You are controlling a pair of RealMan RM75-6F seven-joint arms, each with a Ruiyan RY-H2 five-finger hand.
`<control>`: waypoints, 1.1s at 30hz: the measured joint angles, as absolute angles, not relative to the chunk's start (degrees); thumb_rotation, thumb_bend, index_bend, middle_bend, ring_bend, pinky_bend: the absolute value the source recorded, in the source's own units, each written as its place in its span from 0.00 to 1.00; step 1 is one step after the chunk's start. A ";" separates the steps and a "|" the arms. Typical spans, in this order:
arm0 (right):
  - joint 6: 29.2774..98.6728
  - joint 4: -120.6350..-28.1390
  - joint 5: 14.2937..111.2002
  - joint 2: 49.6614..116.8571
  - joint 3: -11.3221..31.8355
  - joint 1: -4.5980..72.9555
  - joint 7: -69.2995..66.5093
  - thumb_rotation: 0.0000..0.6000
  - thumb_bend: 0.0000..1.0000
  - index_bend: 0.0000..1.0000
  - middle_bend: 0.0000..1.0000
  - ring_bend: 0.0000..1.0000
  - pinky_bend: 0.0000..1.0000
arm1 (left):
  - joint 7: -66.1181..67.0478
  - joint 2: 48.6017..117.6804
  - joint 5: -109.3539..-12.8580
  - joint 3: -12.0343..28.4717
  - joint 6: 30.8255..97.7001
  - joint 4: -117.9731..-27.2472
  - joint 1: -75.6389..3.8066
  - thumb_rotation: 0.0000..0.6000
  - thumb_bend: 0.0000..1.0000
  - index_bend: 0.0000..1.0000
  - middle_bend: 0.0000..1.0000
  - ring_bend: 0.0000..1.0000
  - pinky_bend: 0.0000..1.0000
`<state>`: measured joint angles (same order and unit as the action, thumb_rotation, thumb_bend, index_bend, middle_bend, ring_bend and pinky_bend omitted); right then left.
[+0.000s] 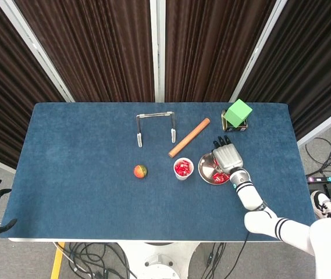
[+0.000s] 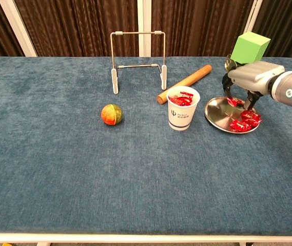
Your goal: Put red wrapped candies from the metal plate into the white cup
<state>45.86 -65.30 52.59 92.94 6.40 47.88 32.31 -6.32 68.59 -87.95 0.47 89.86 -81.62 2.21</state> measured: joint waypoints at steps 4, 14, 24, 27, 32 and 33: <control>48.21 -71.59 55.92 89.93 7.69 47.73 30.03 1.00 0.37 0.53 0.15 0.00 0.01 | -6.31 68.27 -88.50 0.39 89.83 -81.87 1.82 1.00 0.00 0.32 0.19 0.11 0.19; 52.03 -87.72 64.38 83.48 10.76 48.90 25.78 1.00 0.36 0.51 0.14 0.00 0.01 | -6.28 67.89 -89.48 -0.23 89.90 -82.73 1.63 1.00 0.00 0.32 0.19 0.11 0.19; 49.85 -85.49 61.50 87.21 9.98 51.16 28.56 1.00 0.35 0.44 0.12 0.00 0.01 | -6.40 67.81 -90.51 -0.85 90.11 -82.79 1.42 1.00 0.00 0.32 0.19 0.11 0.19; 49.43 -84.88 61.05 87.78 9.83 51.66 28.85 1.00 0.34 0.37 0.12 0.00 0.01 | -6.38 67.84 -90.37 -0.87 90.12 -82.77 1.46 1.00 0.00 0.32 0.19 0.11 0.19; 49.49 -84.75 61.08 87.56 9.59 51.82 28.90 1.00 0.33 0.33 0.12 0.00 0.01 | -6.52 67.92 -89.92 -0.81 90.22 -82.74 1.62 1.00 0.00 0.32 0.19 0.11 0.19; 49.68 -84.81 61.10 87.25 9.54 51.71 28.87 1.00 0.32 0.32 0.12 0.00 0.01 | -6.54 67.92 -89.80 -0.78 90.20 -82.72 1.63 1.00 0.00 0.32 0.19 0.11 0.19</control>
